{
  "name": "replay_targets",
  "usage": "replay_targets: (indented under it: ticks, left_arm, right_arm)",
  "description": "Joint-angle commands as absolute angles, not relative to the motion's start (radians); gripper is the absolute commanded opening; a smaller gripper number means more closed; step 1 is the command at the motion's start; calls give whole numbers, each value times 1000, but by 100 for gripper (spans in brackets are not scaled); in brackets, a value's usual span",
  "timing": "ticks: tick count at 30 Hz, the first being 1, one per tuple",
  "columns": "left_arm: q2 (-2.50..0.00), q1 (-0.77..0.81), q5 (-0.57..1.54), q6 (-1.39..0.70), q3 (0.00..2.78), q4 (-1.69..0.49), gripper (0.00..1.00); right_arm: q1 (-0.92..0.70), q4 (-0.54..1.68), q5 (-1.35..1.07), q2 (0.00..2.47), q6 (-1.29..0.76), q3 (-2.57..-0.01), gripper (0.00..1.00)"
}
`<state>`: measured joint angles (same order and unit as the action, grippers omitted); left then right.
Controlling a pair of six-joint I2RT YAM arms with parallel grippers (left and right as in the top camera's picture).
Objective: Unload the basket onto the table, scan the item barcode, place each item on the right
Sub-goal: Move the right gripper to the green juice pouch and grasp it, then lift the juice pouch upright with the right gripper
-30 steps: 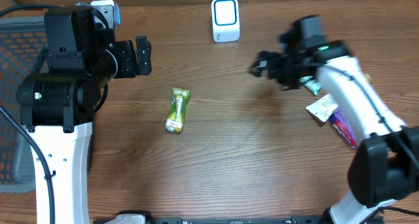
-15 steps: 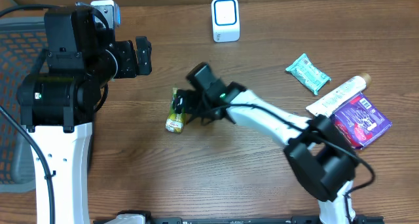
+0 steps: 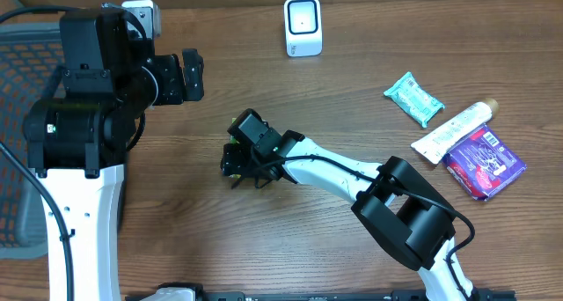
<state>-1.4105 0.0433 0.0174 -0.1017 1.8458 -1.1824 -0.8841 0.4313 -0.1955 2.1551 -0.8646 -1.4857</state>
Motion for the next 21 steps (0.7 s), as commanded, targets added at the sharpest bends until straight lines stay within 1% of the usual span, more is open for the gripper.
replay_targets:
  ticks: [1, 2, 4, 8, 9, 12, 13, 14, 17, 21]
  left_arm:
    - [-1419, 39, 12, -89, 1854, -1182, 100]
    - [-1419, 39, 12, -89, 1854, -1182, 100]
    - [-1419, 39, 12, -89, 1854, -1182, 100]
    - [-1419, 39, 12, -90, 1854, -1182, 100]
    - [-1419, 39, 12, -89, 1854, -1182, 100]
    - [-1419, 39, 12, -89, 1854, -1182, 100]
    - [-1419, 39, 12, -89, 1854, -1182, 100]
    - [-1419, 39, 12, -89, 1854, -1182, 100]
    - [-1419, 39, 12, -89, 1854, -1182, 100]
    - [-1419, 39, 12, -89, 1854, -1182, 99]
  right_arm:
    - [-883, 466, -152, 2172, -868, -1473, 63]
    - [-883, 466, -149, 2172, -864, -1473, 57]
    - [-879, 471, -150, 2172, -863, -1473, 50]
    - [-855, 475, -173, 2172, -792, -1474, 40]
    - [-834, 474, -217, 2171, -747, -1475, 30]
    - [-794, 474, -299, 2171, -693, -1475, 20]
    - [-771, 475, -347, 2171, -666, -1478, 13]
    - [-755, 478, -381, 2171, -649, -1480, 8]
    - [-714, 481, -484, 2166, -579, -1488, 4]
    - [-648, 508, -688, 2120, -416, -1488, 4]
